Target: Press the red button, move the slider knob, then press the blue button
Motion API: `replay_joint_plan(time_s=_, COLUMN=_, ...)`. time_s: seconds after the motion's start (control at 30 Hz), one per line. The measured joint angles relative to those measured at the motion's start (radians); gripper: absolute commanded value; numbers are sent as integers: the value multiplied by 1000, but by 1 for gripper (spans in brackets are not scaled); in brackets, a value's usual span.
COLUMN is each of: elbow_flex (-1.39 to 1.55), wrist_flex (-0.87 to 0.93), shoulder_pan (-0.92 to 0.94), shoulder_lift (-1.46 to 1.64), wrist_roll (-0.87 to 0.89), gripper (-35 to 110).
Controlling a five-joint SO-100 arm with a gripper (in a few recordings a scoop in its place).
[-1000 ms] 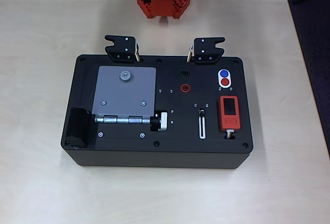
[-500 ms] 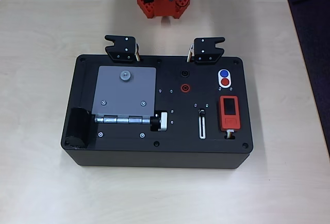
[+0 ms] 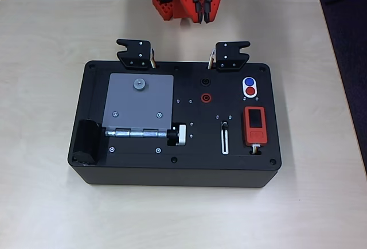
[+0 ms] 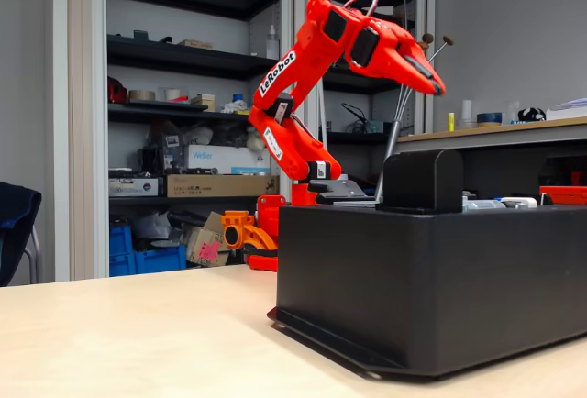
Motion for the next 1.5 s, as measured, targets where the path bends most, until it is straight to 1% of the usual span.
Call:
replay_joint_plan(time_s=0.13, elbow_flex=-17, wrist_flex=8, shoulder_pan=-8, shoulder_lift=-51, wrist_roll=-49, gripper=1)
replay_joint_plan(time_s=0.17, elbow_flex=-26, wrist_flex=8, shoulder_pan=-6, shoulder_lift=-60, wrist_roll=-61, gripper=3)
replay_joint_plan(time_s=0.2, elbow_flex=-31, wrist_flex=8, shoulder_pan=-6, shoulder_lift=-61, wrist_roll=-66, gripper=9)
replay_joint_plan(time_s=0.27, elbow_flex=-51, wrist_flex=8, shoulder_pan=-14, shoulder_lift=-77, wrist_roll=-55, gripper=28)
replay_joint_plan(time_s=0.33, elbow_flex=-54, wrist_flex=-6, shoulder_pan=-17, shoulder_lift=-89, wrist_roll=-60, gripper=43)
replay_joint_plan(time_s=0.4, elbow_flex=-55, wrist_flex=-11, shoulder_pan=-44, shoulder_lift=-107, wrist_roll=-54, gripper=62)
replay_joint_plan(time_s=0.47, elbow_flex=-55, wrist_flex=-11, shoulder_pan=-61, shoulder_lift=-123, wrist_roll=-21, gripper=74)
replay_joint_plan(time_s=0.57, elbow_flex=-55, wrist_flex=-11, shoulder_pan=-80, shoulder_lift=-132, wrist_roll=52, gripper=102)
replay_joint_plan(time_s=0.67, elbow_flex=-55, wrist_flex=-26, shoulder_pan=-86, shoulder_lift=-132, wrist_roll=112, gripper=103)
replay_joint_plan(time_s=0.77, elbow_flex=-55, wrist_flex=-37, shoulder_pan=-103, shoulder_lift=-132, wrist_roll=135, gripper=102)
replay_joint_plan(time_s=0.87, elbow_flex=-55, wrist_flex=-38, shoulder_pan=-95, shoulder_lift=-132, wrist_roll=132, gripper=94)
replay_joint_plan(time_s=1.0, elbow_flex=-55, wrist_flex=-57, shoulder_pan=-98, shoulder_lift=-132, wrist_roll=135, gripper=103)
replay_joint_plan(time_s=1.13, elbow_flex=-55, wrist_flex=-58, shoulder_pan=-95, shoulder_lift=-163, wrist_roll=167, gripper=104)
replay_joint_plan(time_s=1.37, elbow_flex=-132, wrist_flex=43, shoulder_pan=-126, shoulder_lift=-261, wrist_roll=256, gripper=104)
replay_joint_plan(time_s=1.5, elbow_flex=-137, wrist_flex=60, shoulder_pan=-140, shoulder_lift=-322, wrist_roll=278, gripper=104)
